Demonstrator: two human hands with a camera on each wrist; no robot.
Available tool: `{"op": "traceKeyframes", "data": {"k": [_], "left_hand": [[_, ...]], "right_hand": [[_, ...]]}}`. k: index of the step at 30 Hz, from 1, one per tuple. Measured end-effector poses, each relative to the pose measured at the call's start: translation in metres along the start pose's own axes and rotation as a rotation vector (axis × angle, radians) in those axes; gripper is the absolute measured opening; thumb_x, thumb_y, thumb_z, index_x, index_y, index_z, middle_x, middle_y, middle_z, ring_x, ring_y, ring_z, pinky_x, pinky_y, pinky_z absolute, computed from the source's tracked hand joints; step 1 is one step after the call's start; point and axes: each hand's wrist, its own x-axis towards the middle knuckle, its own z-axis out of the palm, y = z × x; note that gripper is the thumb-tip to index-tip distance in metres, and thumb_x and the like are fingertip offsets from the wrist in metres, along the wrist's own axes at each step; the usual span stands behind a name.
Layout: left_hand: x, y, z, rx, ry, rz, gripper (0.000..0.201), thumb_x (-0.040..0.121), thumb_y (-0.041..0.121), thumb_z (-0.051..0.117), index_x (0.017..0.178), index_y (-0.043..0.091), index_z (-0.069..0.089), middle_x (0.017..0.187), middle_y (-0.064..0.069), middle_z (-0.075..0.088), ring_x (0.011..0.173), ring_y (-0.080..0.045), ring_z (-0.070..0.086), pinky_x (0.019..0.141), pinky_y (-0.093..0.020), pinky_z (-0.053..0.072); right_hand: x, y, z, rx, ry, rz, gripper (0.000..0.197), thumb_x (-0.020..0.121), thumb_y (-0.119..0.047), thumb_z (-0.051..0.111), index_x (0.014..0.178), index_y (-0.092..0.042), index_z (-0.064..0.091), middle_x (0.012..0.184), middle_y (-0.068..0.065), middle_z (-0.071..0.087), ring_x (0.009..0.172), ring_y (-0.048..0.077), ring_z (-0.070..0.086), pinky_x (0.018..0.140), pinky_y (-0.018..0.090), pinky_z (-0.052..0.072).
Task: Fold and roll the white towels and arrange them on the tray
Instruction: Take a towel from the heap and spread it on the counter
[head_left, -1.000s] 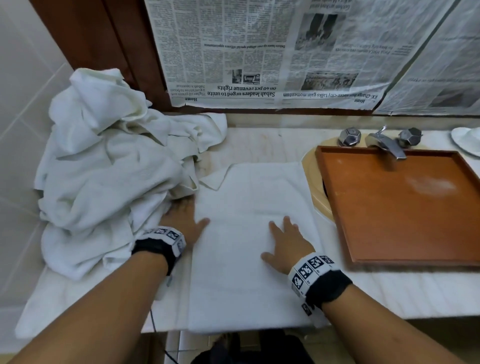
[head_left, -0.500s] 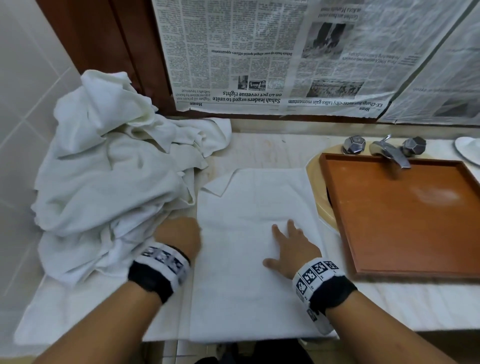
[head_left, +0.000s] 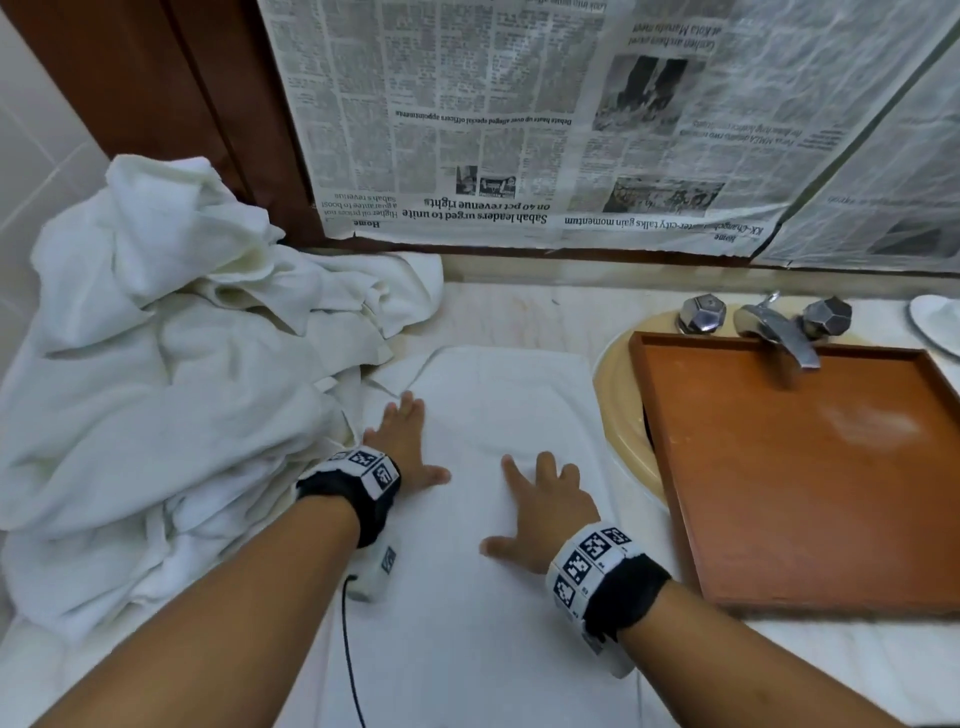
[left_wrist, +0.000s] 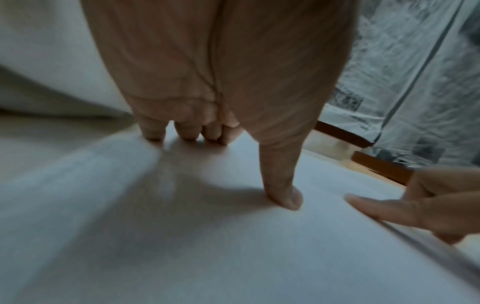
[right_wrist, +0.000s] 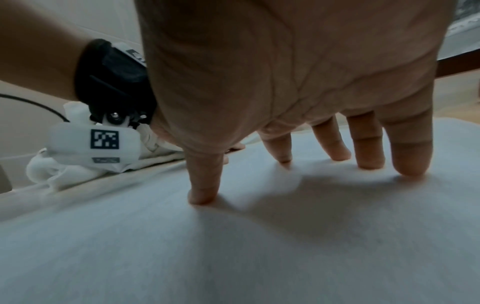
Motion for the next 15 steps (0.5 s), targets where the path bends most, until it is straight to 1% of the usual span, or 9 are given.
{"op": "traceKeyframes", "data": {"k": [4,5,7,8,9,10,11,13,15], "left_hand": [[0.022,-0.007,-0.026,0.021,-0.055,-0.023,0.117,0.084,0.054,0.068,0.155,0.01,-0.014,0.161,-0.005,-0.025,0.151,-0.023,-0.012,0.122,-0.046,0.013],[0.027,-0.004,-0.029,0.043,-0.06,-0.031,0.115,0.084,0.053,0.068,0.155,0.009,-0.01,0.162,-0.007,-0.022,0.151,-0.025,-0.009,0.122,-0.045,0.015],[0.038,0.008,-0.034,0.089,-0.011,-0.031,0.1,0.085,0.049,0.069,0.154,0.007,0.01,0.163,-0.014,-0.003,0.15,-0.03,0.008,0.118,-0.043,0.025],[0.045,0.017,-0.036,0.096,0.031,-0.016,0.088,0.087,0.045,0.068,0.151,0.008,0.021,0.161,-0.015,0.008,0.148,-0.031,0.018,0.116,-0.042,0.03],[0.05,0.026,-0.039,0.088,0.057,0.005,0.077,0.09,0.041,0.065,0.15,0.01,0.027,0.16,-0.015,0.014,0.146,-0.029,0.023,0.115,-0.041,0.03],[0.056,0.033,-0.039,0.076,0.059,0.038,0.073,0.093,0.038,0.061,0.152,0.012,0.026,0.162,-0.013,0.013,0.147,-0.028,0.021,0.117,-0.041,0.027],[0.062,0.037,-0.038,0.073,0.038,0.076,0.074,0.096,0.036,0.058,0.155,0.015,0.02,0.164,-0.011,0.005,0.15,-0.026,0.013,0.12,-0.041,0.021],[0.073,0.032,-0.037,0.103,-0.008,0.12,0.083,0.097,0.043,0.055,0.158,0.017,0.005,0.164,-0.009,-0.009,0.152,-0.025,-0.002,0.122,-0.04,0.011],[0.086,0.011,-0.041,0.088,0.04,0.057,0.091,0.096,0.054,0.049,0.157,0.014,-0.006,0.164,-0.009,-0.013,0.152,-0.024,-0.005,0.122,-0.037,0.006]], "right_hand": [[0.028,-0.012,-0.026,-0.047,-0.002,0.025,0.096,0.084,-0.068,0.056,0.157,-0.026,0.01,0.15,0.009,0.019,0.134,0.031,0.027,0.104,0.045,0.038],[0.037,-0.014,-0.034,-0.054,0.019,0.033,0.088,0.087,-0.065,0.054,0.155,-0.022,0.019,0.149,0.009,0.021,0.134,0.031,0.028,0.104,0.045,0.037],[0.06,-0.018,-0.05,0.013,0.105,0.007,0.073,0.092,-0.058,0.052,0.148,-0.014,0.034,0.152,0.009,0.022,0.139,0.031,0.025,0.11,0.046,0.032],[0.074,-0.019,-0.057,0.064,0.137,-0.021,0.072,0.094,-0.054,0.051,0.149,-0.012,0.032,0.157,0.01,0.018,0.145,0.031,0.018,0.115,0.046,0.027],[0.089,-0.018,-0.063,0.097,0.148,-0.051,0.074,0.096,-0.052,0.049,0.153,-0.012,0.025,0.162,0.011,0.01,0.15,0.03,0.01,0.12,0.046,0.02],[0.104,-0.014,-0.068,0.106,0.134,-0.073,0.077,0.097,-0.051,0.047,0.157,-0.014,0.014,0.165,0.01,0.0,0.152,0.029,0.001,0.122,0.046,0.014],[0.119,-0.008,-0.07,0.101,0.1,-0.082,0.08,0.099,-0.051,0.045,0.159,-0.018,0.005,0.166,0.008,-0.009,0.153,0.028,-0.005,0.122,0.046,0.01],[0.143,0.009,-0.074,0.093,0.021,-0.053,0.081,0.099,-0.054,0.042,0.159,-0.025,-0.006,0.164,0.005,-0.022,0.152,0.029,-0.012,0.122,0.048,0.007],[0.158,0.029,-0.081,0.107,-0.004,0.025,0.082,0.099,-0.057,0.038,0.158,-0.028,-0.01,0.162,0.005,-0.027,0.152,0.032,-0.014,0.122,0.049,0.006]]}}
